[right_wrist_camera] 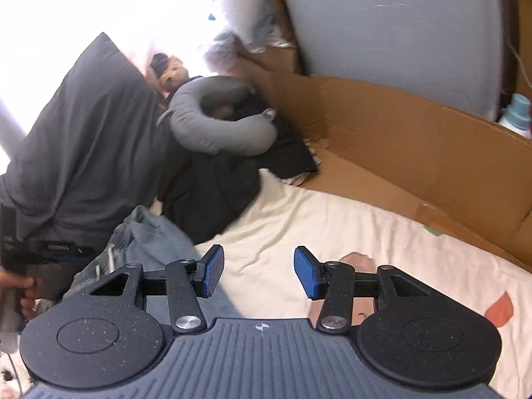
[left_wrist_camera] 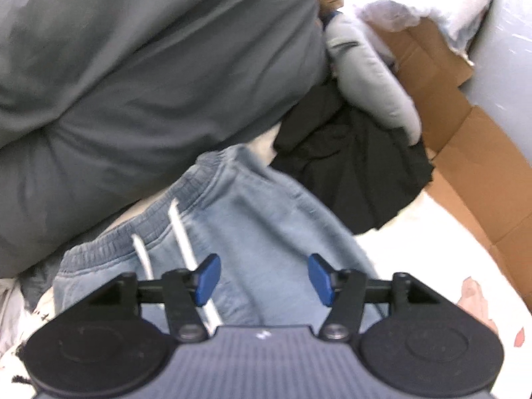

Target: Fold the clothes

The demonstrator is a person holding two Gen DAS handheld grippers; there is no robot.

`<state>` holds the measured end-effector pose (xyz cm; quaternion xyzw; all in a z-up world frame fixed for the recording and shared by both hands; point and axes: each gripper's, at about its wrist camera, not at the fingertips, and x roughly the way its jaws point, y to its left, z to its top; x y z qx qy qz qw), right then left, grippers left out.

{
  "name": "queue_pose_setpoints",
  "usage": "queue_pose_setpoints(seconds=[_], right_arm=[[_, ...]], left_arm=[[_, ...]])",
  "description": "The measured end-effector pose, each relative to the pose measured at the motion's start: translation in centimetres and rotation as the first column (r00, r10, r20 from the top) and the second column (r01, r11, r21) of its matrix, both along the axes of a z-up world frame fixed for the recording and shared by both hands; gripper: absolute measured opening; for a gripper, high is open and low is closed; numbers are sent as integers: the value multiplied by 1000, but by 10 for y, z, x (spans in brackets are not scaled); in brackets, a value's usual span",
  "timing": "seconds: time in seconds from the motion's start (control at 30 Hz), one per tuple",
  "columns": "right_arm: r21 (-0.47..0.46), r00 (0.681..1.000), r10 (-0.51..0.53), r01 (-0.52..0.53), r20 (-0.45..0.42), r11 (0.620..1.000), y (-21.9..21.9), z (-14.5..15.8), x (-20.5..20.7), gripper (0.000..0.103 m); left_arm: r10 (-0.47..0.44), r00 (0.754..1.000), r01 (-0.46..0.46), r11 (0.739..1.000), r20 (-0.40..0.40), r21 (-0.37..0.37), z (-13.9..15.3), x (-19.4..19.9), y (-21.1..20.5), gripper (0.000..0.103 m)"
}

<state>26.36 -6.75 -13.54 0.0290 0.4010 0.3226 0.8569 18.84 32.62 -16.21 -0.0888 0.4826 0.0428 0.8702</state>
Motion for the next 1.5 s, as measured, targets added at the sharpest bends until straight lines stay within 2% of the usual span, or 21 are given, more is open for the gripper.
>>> queue_pose_setpoints(seconds=[0.2, 0.37, 0.53, 0.77, 0.9, 1.03, 1.13, 1.2, 1.33, 1.5], right_arm=[[-15, 1000, -17, 17, 2, 1000, -31, -22, -8, 54], [-10, 999, -31, 31, -19, 999, -50, -40, -13, 54], [-17, 997, -65, 64, -30, 998, -80, -60, -13, 54], [-102, 990, -135, 131, -35, 986, -132, -95, -22, 54], [-141, 985, -166, 159, -39, 977, -160, -109, -34, 54], [-140, 971, -235, 226, -51, 964, -200, -123, -46, 54], [-162, 958, -282, 271, -48, 949, -228, -135, -56, 54], [-183, 948, -312, 296, -61, 937, -242, -145, -60, 54], [-217, 935, -341, 314, -97, 924, -260, -164, -67, 53], [-284, 930, -354, 314, -103, 906, -271, -181, -82, 53]], left_arm=[[-66, 998, 66, 998, 17, -5, 0, 19, -35, 63], [-64, 998, 66, 997, 28, -44, -11, 45, -60, 63], [-37, 999, 36, 997, -4, -73, -29, 65, -77, 63], [-9, 999, 4, 993, -43, -115, -52, 87, -96, 63], [-20, 998, 13, 992, -52, -129, -63, 88, -109, 63], [-21, 998, 13, 990, -54, -143, -77, 86, -119, 63], [-39, 999, 38, 988, 1, -147, -80, 82, -128, 63], [-18, 1000, 19, 987, 4, -160, -84, 77, -128, 66], [24, 1000, -26, 981, -10, -193, -94, 68, -126, 66], [18, 1000, -23, 976, -25, -217, -105, 59, -123, 66]])
